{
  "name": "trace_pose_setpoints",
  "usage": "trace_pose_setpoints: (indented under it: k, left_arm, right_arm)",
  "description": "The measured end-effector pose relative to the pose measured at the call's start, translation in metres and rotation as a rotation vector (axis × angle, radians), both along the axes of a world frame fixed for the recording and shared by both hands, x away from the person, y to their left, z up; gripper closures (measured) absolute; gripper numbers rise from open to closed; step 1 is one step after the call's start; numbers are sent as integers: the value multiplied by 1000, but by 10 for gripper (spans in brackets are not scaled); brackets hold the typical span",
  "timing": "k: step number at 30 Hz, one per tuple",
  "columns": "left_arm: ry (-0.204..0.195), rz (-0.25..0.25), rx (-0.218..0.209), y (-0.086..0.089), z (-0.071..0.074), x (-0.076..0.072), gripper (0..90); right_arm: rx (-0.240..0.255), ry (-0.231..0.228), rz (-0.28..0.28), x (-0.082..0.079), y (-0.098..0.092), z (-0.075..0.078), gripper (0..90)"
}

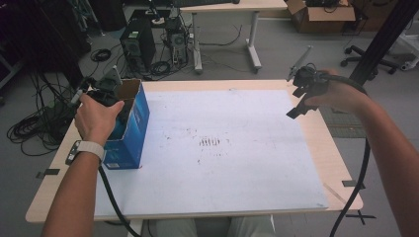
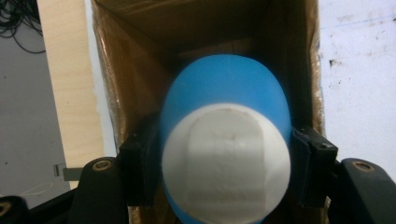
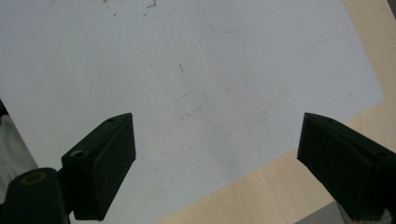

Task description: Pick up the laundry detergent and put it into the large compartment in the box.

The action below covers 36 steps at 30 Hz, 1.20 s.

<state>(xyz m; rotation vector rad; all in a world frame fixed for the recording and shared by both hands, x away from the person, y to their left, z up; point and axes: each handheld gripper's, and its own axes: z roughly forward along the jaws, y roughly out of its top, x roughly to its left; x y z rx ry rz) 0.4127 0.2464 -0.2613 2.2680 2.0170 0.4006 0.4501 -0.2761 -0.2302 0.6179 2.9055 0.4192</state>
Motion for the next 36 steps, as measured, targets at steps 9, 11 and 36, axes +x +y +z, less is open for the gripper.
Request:
trace_pose_setpoints:
  k: [9,11,36]
  left_arm:
    - [12,-2,5,3,-9,0,378]
    - [9,-3,2,4,-10,1,378]
    - [2,4,-34,9,-12,6,328]
  right_arm:
    - [-2,2,2,1,1,-1,113]
    - [-1,4,1,1,1,-2,113]
    - [-5,13,5,0,3,-7,113]
